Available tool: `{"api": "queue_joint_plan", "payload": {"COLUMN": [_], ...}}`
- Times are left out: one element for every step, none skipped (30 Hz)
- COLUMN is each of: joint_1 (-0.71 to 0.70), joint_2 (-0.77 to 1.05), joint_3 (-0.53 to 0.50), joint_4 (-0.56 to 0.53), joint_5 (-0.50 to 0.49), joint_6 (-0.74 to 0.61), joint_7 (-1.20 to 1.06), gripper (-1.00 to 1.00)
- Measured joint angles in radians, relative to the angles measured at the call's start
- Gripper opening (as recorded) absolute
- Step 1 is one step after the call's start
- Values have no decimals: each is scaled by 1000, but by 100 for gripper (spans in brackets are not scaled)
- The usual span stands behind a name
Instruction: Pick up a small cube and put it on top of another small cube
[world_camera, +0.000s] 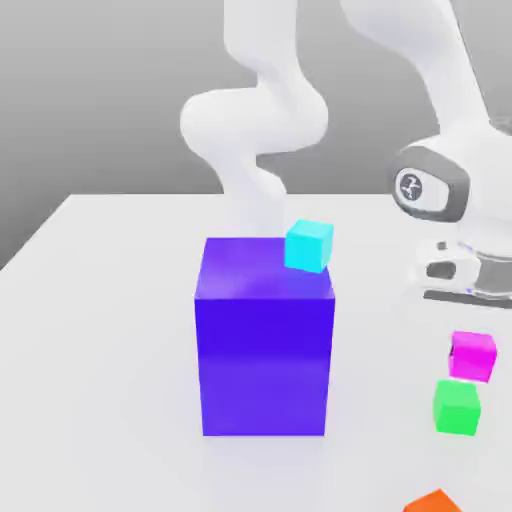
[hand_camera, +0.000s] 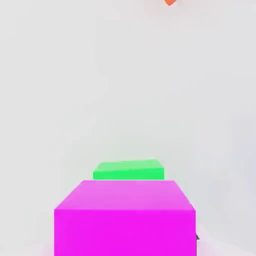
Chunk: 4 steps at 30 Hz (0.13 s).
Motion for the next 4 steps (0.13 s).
{"api": "queue_joint_plan", "payload": {"joint_1": [10, 10, 10, 10], "joint_2": [24, 24, 24, 24], "joint_3": [-13, -13, -13, -13], "joint_4": [1, 1, 1, 1], "joint_5": [-20, -20, -20, -20], "joint_6": [21, 21, 21, 21], "joint_7": [14, 14, 14, 14], "gripper": [100, 100, 100, 100]}}
